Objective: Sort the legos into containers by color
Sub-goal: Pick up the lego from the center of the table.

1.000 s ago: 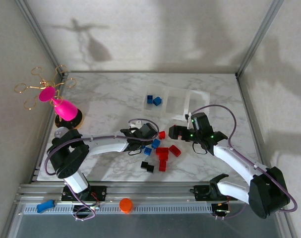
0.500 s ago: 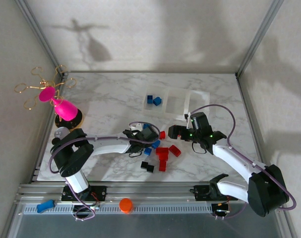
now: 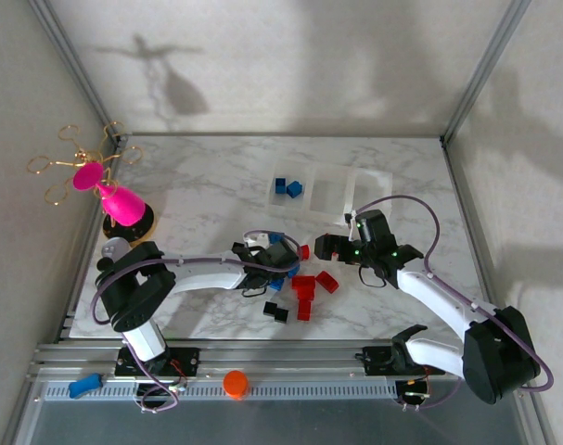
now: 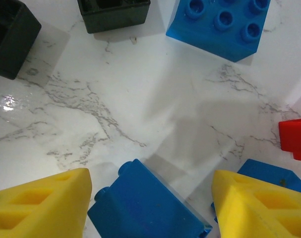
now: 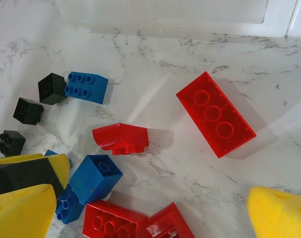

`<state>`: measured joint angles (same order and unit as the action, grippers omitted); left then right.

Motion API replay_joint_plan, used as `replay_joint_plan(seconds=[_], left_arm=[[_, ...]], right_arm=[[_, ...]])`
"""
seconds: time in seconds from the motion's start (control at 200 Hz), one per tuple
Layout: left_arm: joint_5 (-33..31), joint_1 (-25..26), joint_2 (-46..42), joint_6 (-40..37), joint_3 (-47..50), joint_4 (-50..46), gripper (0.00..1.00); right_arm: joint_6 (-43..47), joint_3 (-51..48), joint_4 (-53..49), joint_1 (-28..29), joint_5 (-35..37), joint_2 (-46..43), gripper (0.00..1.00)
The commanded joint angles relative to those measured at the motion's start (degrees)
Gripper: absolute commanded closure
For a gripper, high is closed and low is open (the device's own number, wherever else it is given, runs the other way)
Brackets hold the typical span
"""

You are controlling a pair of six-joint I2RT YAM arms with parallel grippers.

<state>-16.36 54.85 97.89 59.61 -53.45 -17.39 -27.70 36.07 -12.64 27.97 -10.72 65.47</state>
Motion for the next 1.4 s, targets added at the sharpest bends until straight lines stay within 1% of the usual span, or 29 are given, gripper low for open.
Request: replay_joint_plan(seconds=[0.0,0.08,0.285,0.37,0.641,0.746,0.851,0.956,1.116,1.302,1.397], left_arm=[[0.2,0.3,0.7,0.7,0.3,-1.3,0.34],[0.0,0.4,0.6,0.7,0.4,-1.1,0.34],[-0.7,0.3,0.5,0.6,-0.2,-1.6,0.38],[-1.2,0.4,0.1,0.6,-0.2,-1.8,0.44],[-2.6,0.3,-1.5,0.3,-0.9,-2.7,0.44],[-3.6,0.3,-2.4,-0.1,-1.9,-3.9,0.44],[-4.8,-0.1,-3.8,-1.4,-3.6,-4.5,0.44],[-6.9,-1.4,-4.5,-4.2,-7.2,-6.2,0.44],[-9.2,-6.1,-2.6,-10.8,-16.5,-7.4,0.44],[-10.7,-9.9,5.6,-17.6,-28.7,-5.5,0.44],[-9.3,-11.9,11.1,-19.9,-34.5,-3.7,0.45]], right_arm=[[0.2,0.3,0.9,0.3,-0.4,0.4,0.01],[0.2,0.4,0.7,0.3,-0.3,0.4,0.01],[0.3,0.7,0.6,0.3,-0.3,0.6,0.01],[0.3,0.9,0.7,0.3,-0.4,0.6,0.01],[0.1,1.7,0.8,0.3,-0.6,0.8,0.01],[-0.5,2.2,1.4,0.2,-2.4,0.5,0.01],[-1.4,3.2,2.0,0.2,-1.9,0.5,0.01],[-1.9,5.5,1.8,-0.1,0.0,1.4,0.01],[-2.9,8.0,3.3,-2.1,1.2,2.3,0.01],[-3.8,8.8,6.0,-6.3,-0.1,4.2,0.01],[-3.7,8.9,6.7,-7.6,-0.4,4.9,0.01]])
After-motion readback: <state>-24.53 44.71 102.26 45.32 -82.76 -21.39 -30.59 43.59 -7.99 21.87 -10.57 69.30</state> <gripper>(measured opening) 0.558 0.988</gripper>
